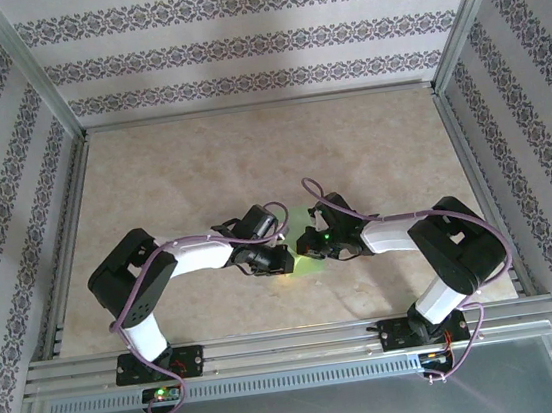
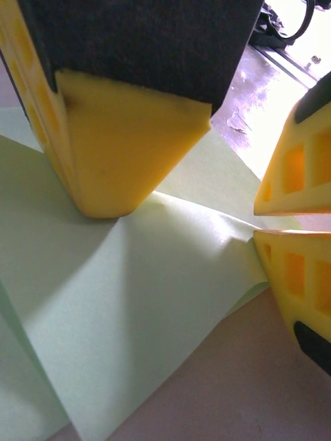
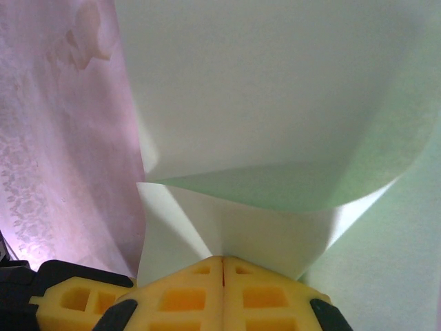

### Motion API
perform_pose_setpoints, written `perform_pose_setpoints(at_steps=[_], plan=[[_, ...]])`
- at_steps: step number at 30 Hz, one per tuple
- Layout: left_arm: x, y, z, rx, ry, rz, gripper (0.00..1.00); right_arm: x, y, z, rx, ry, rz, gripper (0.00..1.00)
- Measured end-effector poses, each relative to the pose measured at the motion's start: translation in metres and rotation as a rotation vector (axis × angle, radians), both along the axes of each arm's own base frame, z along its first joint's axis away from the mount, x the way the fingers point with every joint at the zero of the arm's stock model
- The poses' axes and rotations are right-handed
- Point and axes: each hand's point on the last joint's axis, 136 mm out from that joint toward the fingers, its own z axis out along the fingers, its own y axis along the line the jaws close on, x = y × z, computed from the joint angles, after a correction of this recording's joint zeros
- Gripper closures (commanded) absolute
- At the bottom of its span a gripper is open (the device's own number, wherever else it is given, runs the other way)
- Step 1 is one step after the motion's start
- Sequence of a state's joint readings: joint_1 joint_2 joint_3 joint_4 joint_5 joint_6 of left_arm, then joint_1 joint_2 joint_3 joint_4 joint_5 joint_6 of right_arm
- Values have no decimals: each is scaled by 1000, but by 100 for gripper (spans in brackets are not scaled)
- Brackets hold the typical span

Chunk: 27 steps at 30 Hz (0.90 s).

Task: Fold a paper plane with a square sheet of paper (fold left side to right side)
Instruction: Fold the triangle a second time at the center of the table.

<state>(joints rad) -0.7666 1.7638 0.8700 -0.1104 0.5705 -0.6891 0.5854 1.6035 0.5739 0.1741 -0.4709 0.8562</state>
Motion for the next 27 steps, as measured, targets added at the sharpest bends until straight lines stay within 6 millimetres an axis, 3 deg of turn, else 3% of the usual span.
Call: perform_pose_setpoints(at_steps=[11, 27], plan=[[-1, -1, -3, -1, 10, -4, 90, -2, -3, 19, 7, -44, 6, 100], [-1, -2, -2, -6, 11, -6, 87, -7, -3, 8, -8, -17, 16, 100]])
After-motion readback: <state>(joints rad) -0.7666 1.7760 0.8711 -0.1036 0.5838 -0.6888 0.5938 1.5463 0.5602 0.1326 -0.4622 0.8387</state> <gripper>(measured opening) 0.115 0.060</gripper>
